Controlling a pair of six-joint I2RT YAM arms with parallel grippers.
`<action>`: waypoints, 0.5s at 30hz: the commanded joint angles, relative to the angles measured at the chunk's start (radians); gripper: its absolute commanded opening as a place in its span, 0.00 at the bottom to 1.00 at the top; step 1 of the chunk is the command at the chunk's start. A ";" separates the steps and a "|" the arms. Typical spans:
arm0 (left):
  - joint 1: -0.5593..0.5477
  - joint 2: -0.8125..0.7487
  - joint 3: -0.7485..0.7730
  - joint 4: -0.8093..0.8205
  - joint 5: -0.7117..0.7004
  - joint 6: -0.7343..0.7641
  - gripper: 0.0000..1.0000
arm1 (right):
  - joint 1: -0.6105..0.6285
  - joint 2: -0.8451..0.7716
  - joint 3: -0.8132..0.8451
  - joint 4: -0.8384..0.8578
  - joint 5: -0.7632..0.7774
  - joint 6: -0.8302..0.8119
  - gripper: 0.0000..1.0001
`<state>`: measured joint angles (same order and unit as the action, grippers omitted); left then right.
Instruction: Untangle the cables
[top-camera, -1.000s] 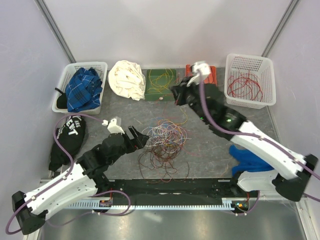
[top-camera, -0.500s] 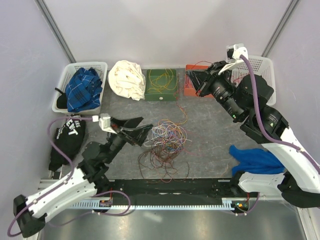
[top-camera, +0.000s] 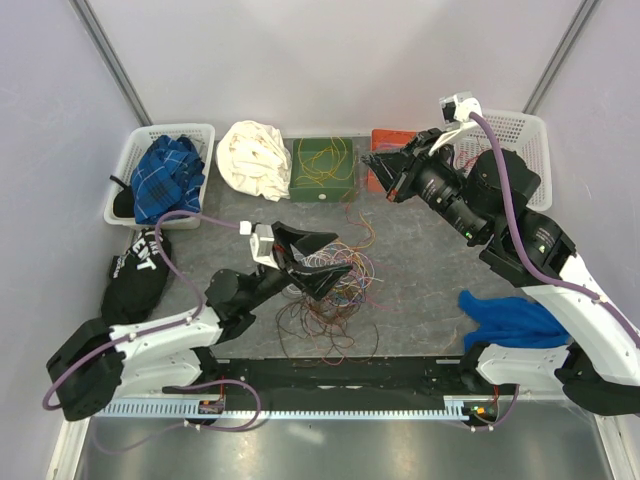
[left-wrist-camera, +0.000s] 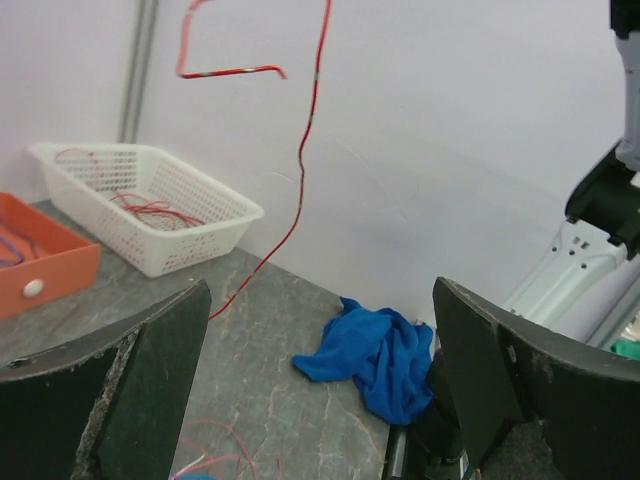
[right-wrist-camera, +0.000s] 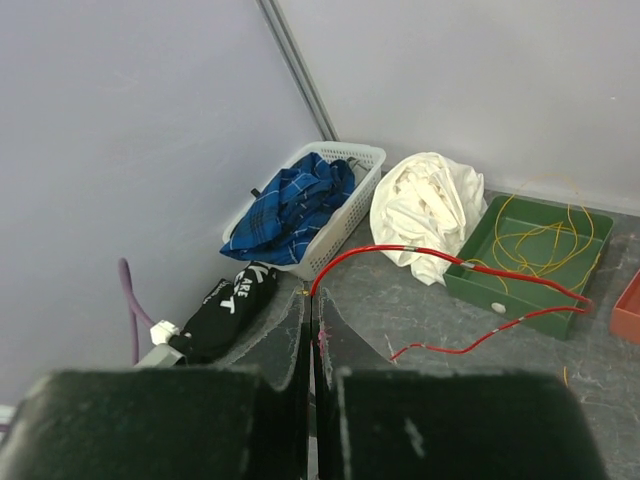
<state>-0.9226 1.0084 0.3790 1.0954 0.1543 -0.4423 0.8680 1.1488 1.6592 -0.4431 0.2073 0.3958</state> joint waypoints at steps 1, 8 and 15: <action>-0.010 0.113 0.055 0.253 0.083 0.062 1.00 | 0.002 -0.008 -0.004 0.003 -0.031 0.017 0.00; -0.013 0.352 0.145 0.371 0.070 0.082 1.00 | 0.002 -0.011 -0.010 0.003 -0.063 0.041 0.00; -0.012 0.535 0.300 0.432 0.042 0.091 0.89 | 0.002 -0.034 -0.033 0.004 -0.095 0.074 0.00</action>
<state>-0.9318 1.4925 0.5758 1.2816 0.2146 -0.4053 0.8684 1.1450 1.6405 -0.4442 0.1425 0.4412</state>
